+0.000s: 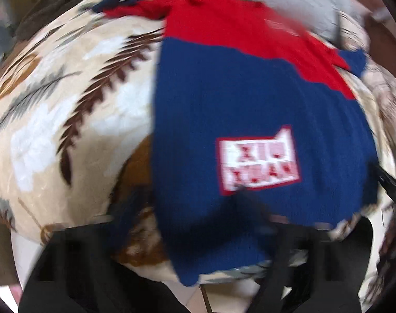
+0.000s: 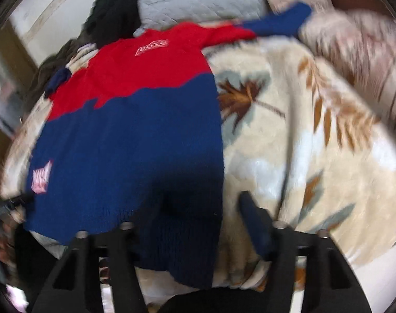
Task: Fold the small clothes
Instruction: 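Grasp the sweater hem with the left gripper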
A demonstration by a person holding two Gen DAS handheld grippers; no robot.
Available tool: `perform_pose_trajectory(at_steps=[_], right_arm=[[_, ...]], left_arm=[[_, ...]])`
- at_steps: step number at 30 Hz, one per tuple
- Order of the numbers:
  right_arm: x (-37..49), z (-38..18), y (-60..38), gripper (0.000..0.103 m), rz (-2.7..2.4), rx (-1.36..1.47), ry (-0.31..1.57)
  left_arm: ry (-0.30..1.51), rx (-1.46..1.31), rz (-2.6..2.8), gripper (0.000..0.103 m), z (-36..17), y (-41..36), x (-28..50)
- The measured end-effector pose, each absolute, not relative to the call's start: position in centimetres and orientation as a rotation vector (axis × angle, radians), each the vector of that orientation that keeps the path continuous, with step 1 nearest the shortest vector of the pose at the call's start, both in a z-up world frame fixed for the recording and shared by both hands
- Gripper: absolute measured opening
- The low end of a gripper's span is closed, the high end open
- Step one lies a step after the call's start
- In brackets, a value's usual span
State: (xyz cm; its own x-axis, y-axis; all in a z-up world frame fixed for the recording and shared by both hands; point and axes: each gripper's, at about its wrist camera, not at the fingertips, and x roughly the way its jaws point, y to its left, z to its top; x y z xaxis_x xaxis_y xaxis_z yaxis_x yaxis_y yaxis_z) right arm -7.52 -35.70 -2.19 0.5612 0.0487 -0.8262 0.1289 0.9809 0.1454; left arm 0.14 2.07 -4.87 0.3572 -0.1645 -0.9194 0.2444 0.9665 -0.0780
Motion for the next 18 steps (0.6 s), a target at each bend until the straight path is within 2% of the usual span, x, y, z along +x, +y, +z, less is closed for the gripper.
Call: perform_pose_trajectory(at_steps=[1,2,8,13,16,17,18], right_arm=[[-7.6,-1.9,-35.2,0.008,-0.001,0.191,0.969],[-7.9,-1.4,-34.7,0.007,0.021,0.172,0.958],[-11.3,2.8,-36.3,0.006,0.075,0.242,0.819],[-10.5,-1.4,-37.3,0.006,0.017,0.272,0.954],[-10.1,-2.3,-37.4,0.007,0.009,0.282,0.976],[-10.0,-1.9,-37.6,0.013,0.014,0.299,0.98],[-9.7,-1.6,-37.8,0.014,0.012,0.308,0.977]], left_arm=[[1.173,0.096,-0.281,0.013,-4.2,1.8,0.0],[1.166,0.108,-0.277,0.006,-3.7,1.8,0.0],[1.187,-0.026,-0.326,0.006,-1.4,4.3,-0.4],[1.265,0.013,-0.285,0.007,-4.3,3.6,0.3],[1.257,0.029,-0.324,0.008,-3.0,3.7,-0.1],[1.242,0.023,-0.345,0.008,-2.1,3.9,-0.2],[1.227,0.016,-0.359,0.008,-1.6,4.0,0.1]])
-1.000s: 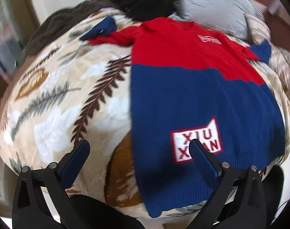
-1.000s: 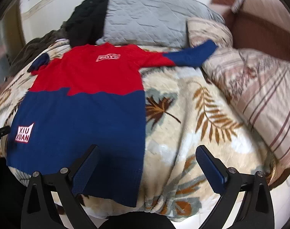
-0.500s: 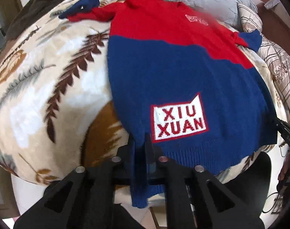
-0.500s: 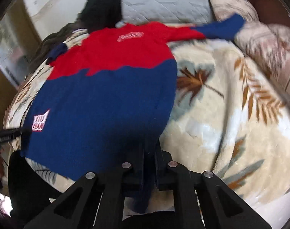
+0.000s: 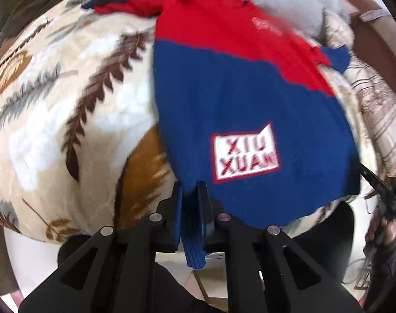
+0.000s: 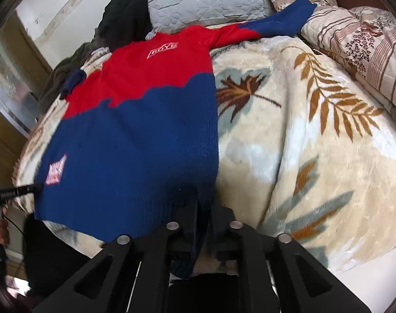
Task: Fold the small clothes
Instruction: 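Grasp the sweater hem with the left gripper, then grasp the blue sleeve cuff with the right gripper and lift it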
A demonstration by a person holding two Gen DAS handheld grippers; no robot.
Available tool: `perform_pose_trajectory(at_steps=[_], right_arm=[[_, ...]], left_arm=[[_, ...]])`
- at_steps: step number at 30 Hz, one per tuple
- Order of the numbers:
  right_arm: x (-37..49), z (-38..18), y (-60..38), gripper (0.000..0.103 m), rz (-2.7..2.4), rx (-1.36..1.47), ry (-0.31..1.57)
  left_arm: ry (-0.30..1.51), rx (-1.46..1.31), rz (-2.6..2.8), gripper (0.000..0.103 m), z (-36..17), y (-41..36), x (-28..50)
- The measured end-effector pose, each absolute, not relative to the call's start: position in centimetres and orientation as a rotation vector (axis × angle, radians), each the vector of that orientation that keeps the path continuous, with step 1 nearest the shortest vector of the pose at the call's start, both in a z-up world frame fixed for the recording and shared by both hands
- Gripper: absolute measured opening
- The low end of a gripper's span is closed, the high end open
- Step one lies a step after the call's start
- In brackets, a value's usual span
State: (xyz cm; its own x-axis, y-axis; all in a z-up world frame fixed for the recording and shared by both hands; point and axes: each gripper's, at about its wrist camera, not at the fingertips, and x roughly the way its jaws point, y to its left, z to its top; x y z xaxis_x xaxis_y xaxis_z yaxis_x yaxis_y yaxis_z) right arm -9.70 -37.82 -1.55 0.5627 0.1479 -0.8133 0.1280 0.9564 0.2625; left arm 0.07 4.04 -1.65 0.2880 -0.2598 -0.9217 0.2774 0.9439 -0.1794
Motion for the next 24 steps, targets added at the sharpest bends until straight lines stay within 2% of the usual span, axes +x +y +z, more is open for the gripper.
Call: perform_pose_trajectory(at_steps=[1,2,3,4,5,8,11,14,21,24], right_arm=[[-9.4,-0.8,-38.2,0.014,0.006,0.318,0.954],[-8.9,0.3,-38.5,0.014,0.013,0.327,0.918],[-8.1,1.1,-38.8,0.014,0.019,0.33,0.891],[-7.4,1.6,-38.8,0.014,0.02,0.33,0.872],[-6.4,2.1,-38.8,0.014,0.022,0.327,0.854],[-2.8,2.1,-38.3,0.014,0.05,0.307,0.85],[-0.1,-0.3,-37.2,0.014,0.073,0.255,0.926],[1.9,-1.9,-37.6,0.008,0.094,0.244,0.998],[9.0,6.1,-53.7,0.031,-0.256,0.536,0.706],[13.2,7.3,-58.3,0.039,-0.389,0.586,0.681]], left_arm=[[1.2,0.007,-0.381,0.01,-0.6,4.0,0.4],[1.177,0.0,-0.396,0.018,0.2,3.8,0.9],[1.15,-0.007,-0.406,0.038,1.0,3.4,1.6],[1.12,-0.01,-0.399,0.053,1.7,2.7,2.6],[1.104,-0.011,-0.384,0.072,1.6,2.3,3.2],[1.078,-0.014,-0.361,0.074,0.7,-0.1,5.8],[1.153,-0.009,-0.371,0.074,-2.0,-2.7,8.4],[1.173,-0.014,-0.388,0.074,-2.4,-4.2,10.0],[1.059,0.018,-0.404,0.074,-1.2,-7.5,14.6],[1.017,0.029,-0.416,0.074,-1.8,-8.2,15.9]])
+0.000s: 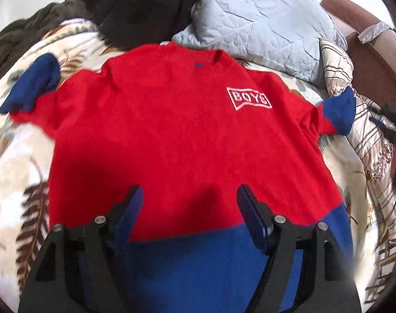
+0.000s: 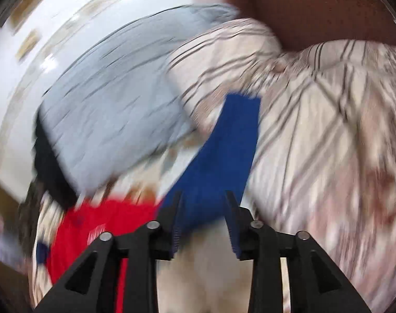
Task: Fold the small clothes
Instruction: 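Grasp the blue sleeve cuff with the right gripper and lift it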
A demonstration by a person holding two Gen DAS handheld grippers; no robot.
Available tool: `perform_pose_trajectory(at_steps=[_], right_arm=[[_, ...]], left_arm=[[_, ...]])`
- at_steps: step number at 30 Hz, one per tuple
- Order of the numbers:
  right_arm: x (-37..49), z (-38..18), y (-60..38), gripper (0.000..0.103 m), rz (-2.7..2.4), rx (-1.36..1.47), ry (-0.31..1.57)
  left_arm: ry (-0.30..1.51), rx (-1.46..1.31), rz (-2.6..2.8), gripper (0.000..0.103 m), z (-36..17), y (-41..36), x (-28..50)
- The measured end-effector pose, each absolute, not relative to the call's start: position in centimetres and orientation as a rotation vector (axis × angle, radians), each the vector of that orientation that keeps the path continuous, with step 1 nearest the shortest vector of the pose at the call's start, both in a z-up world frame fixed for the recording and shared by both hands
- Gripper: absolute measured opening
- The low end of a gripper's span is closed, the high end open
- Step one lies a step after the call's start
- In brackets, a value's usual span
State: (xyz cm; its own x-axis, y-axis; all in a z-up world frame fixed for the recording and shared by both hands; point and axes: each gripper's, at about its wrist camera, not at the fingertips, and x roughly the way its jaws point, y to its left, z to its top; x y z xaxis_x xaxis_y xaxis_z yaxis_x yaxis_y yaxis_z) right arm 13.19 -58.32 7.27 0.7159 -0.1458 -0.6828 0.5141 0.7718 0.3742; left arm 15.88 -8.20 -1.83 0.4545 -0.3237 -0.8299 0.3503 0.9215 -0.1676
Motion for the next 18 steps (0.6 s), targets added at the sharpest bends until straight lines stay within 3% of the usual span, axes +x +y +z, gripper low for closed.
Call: perform_pose_trajectory(at_steps=[5,10,11,13,15,18], right_arm=[[19.8,6.0,-62.0,0.043,-0.526,0.641,0.714],[24.0,3.3,-63.0,0.04,-0.692,0.582,0.799],[24.2,3.0,-63.0,0.037,-0.715,0.555,0.809],[24.0,3.0,-62.4,0.014,-0.73,0.491,0.787],[22.5,3.7,-62.4,0.008,-0.678,0.489,0.746],[17.5,5.9,-62.5,0.008,-0.572,0.534,0.634]], left_arm=[[1.047,0.074,-0.439,0.074,-3.6,-9.0,17.1],[1.039,0.074,-0.442,0.075,-4.1,-8.9,17.5],[1.04,0.075,-0.443,0.075,-4.2,-8.9,17.5],[1.038,0.082,-0.447,0.075,-4.3,-9.1,17.6],[1.042,0.076,-0.455,0.075,-4.1,-8.9,17.5],[1.04,-0.007,-0.478,0.075,-3.2,-8.0,17.7]])
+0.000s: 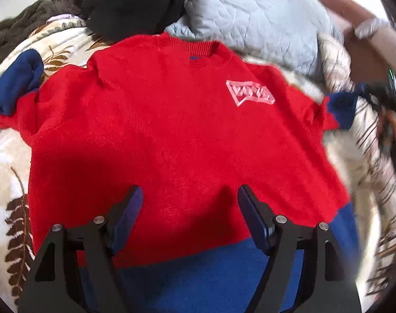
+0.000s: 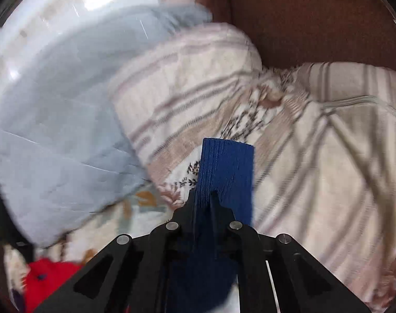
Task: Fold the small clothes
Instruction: 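Grasp the blue sleeve cuff with the right gripper and lift it, then fold the blue sleeve across the red chest with the right gripper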
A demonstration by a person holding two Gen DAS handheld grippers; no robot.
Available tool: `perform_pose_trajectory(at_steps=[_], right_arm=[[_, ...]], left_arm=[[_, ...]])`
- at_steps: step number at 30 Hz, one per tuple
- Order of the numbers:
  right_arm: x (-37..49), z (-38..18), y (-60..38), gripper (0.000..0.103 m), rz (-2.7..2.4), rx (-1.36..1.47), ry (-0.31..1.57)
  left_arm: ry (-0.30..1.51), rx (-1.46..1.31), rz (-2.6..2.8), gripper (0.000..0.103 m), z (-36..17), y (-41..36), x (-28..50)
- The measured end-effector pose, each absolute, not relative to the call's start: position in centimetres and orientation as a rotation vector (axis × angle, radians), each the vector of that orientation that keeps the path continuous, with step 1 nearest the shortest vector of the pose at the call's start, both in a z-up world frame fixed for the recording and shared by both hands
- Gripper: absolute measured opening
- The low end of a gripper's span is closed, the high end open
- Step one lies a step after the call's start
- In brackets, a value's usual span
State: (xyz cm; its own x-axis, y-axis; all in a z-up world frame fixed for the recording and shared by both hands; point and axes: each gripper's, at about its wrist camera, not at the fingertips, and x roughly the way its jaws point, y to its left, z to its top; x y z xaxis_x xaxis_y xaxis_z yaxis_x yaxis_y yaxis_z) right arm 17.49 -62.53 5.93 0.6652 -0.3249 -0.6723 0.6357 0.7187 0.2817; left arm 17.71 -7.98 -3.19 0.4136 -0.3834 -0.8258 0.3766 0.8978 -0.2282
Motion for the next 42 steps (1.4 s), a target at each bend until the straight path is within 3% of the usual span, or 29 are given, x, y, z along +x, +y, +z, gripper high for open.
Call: perform_pose_trajectory(at_steps=[8,9,10,12,15,19,20,22,28,42], right_arm=[[4.0,3.3,-66.8,0.005,-0.597,0.743,0.631],[2.6,3.6,-66.8,0.014,-0.583,0.774,0.585],[1.6,4.1,-66.5,0.016,-0.579,0.787,0.535],[1.2,4.9,-66.4,0.036,-0.565,0.796,0.491],[2.8,4.5,-66.2,0.036,-0.602,0.782,0.523],[5.9,3.3,-65.6,0.033,-0.645,0.724,0.56],[6.6,3.3,-65.4,0.027,-0.672,0.689,0.565],[6.7,3.3,-65.1,0.005,-0.697,0.665,0.564],[6.7,5.7,-62.0,0.004,-0.524,0.665,0.479],[17.5,4.8,-42.1,0.004,-0.076,0.559,0.667]], left_arm=[[1.085,-0.119,-0.422,0.075,-3.3,-6.3,18.7],[1.094,-0.131,-0.423,0.075,-3.5,-6.3,18.7],[1.1,-0.142,-0.424,0.075,-3.7,-6.3,18.8],[1.102,-0.151,-0.425,0.075,-3.8,-6.4,18.8],[1.097,-0.144,-0.423,0.075,-3.9,-6.6,18.9],[1.079,-0.175,-0.438,0.075,-3.6,-6.4,19.2],[1.075,-0.182,-0.441,0.075,-3.5,-6.3,19.3],[1.053,-0.202,-0.445,0.075,-2.9,-5.9,19.5],[1.082,-0.23,-0.397,0.075,-3.4,-4.7,20.6],[1.14,-0.343,-0.403,0.075,-2.7,-1.4,21.7]])
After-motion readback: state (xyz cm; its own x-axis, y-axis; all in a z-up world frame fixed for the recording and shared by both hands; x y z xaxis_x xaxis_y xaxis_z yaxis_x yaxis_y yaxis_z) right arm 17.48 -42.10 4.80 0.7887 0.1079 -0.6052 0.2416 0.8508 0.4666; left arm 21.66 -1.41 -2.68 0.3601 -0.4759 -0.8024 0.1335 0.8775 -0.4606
